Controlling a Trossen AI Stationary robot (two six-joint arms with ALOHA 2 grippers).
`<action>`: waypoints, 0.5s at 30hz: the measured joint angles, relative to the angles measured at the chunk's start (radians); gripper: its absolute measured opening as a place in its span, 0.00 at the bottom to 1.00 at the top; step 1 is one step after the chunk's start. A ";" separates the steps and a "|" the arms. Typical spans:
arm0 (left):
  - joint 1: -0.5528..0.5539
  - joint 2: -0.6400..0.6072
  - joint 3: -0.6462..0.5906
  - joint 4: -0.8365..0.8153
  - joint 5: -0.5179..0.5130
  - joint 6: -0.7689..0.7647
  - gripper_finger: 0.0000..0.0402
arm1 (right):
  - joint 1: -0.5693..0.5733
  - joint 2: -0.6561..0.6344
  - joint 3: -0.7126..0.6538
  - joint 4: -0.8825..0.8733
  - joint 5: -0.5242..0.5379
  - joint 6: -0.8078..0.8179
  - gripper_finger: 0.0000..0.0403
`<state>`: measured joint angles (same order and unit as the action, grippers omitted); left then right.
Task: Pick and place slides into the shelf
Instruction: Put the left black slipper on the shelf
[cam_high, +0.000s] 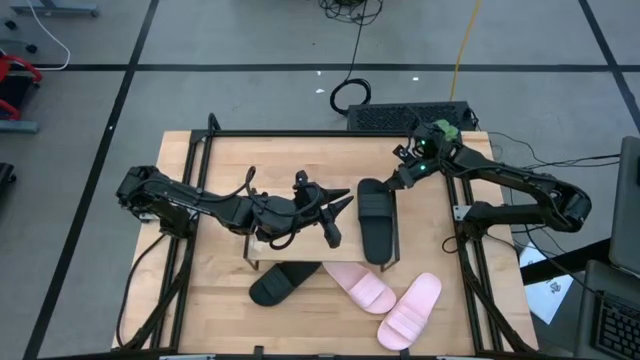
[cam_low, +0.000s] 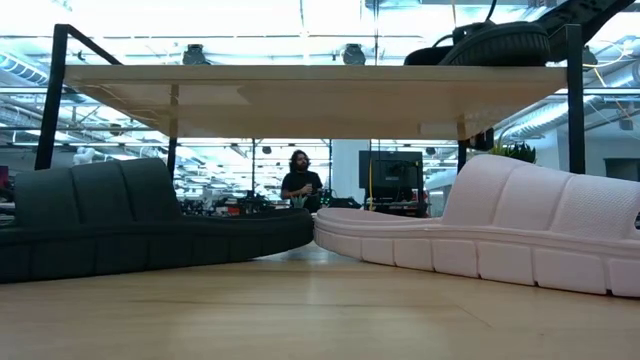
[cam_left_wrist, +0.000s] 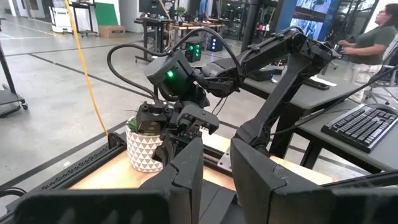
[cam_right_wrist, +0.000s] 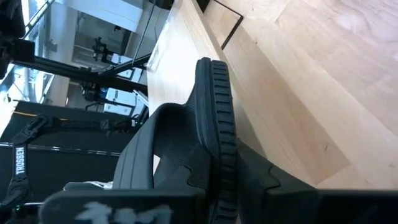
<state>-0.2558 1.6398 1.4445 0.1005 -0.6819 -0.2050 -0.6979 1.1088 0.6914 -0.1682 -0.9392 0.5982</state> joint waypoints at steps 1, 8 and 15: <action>0.000 0.000 0.000 0.000 0.000 0.000 0.20 | 0.000 0.000 0.000 -0.001 0.007 -0.008 0.08; 0.000 0.000 0.000 0.000 0.000 0.000 0.20 | 0.000 0.000 0.000 -0.013 0.024 -0.043 0.07; 0.000 0.000 0.000 0.000 0.001 0.000 0.20 | 0.001 0.002 0.000 -0.070 0.071 -0.092 0.07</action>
<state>-0.2558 1.6398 1.4445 0.1001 -0.6811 -0.2050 -0.6974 1.1107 0.6918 -0.2383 -0.8685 0.5059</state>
